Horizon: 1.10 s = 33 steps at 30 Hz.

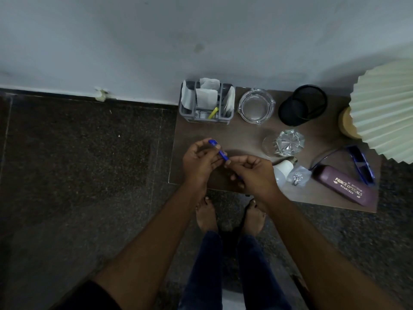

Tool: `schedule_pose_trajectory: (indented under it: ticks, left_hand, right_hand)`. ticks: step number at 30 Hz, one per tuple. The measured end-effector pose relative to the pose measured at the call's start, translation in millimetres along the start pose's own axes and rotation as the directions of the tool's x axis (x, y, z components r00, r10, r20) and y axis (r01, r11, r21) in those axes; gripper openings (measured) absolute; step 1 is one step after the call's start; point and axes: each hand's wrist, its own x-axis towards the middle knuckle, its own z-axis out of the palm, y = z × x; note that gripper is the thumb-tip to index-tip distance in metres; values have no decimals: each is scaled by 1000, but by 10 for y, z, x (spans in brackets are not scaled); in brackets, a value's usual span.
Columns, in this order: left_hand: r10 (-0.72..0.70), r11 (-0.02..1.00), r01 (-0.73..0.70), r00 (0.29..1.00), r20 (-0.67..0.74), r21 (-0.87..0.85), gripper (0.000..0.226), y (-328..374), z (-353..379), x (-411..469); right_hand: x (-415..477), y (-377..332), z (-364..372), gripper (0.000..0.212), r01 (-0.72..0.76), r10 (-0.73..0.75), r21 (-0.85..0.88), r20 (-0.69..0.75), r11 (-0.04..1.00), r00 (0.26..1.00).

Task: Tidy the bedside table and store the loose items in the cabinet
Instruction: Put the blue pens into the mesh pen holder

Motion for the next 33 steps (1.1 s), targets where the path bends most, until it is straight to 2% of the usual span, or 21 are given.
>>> schedule_pose_trajectory:
  ticks: [6, 11, 17, 27, 33]
  left_hand:
    - [14, 998, -16, 999, 32, 53, 39, 58, 9, 8]
    - [33, 995, -42, 995, 93, 93, 35, 129, -8, 30]
    - [46, 992, -60, 991, 125, 108, 30, 176, 13, 10]
    - [168, 954, -195, 977, 133, 229, 35, 220, 121, -118]
    - [230, 933, -270, 956, 183, 240, 26, 277, 258, -179]
  right_hand:
    - [48, -35, 17, 10, -19, 19, 12, -9, 1000, 1000]
    - [44, -72, 29, 9, -118, 120, 78, -22, 990, 992]
    - [26, -114, 27, 11, -193, 189, 149, 37, 970, 981]
    - [29, -151, -102, 5, 14, -5, -73, 128, 997, 992]
    - [-57, -295, -175, 8, 62, -54, -90, 85, 994, 995]
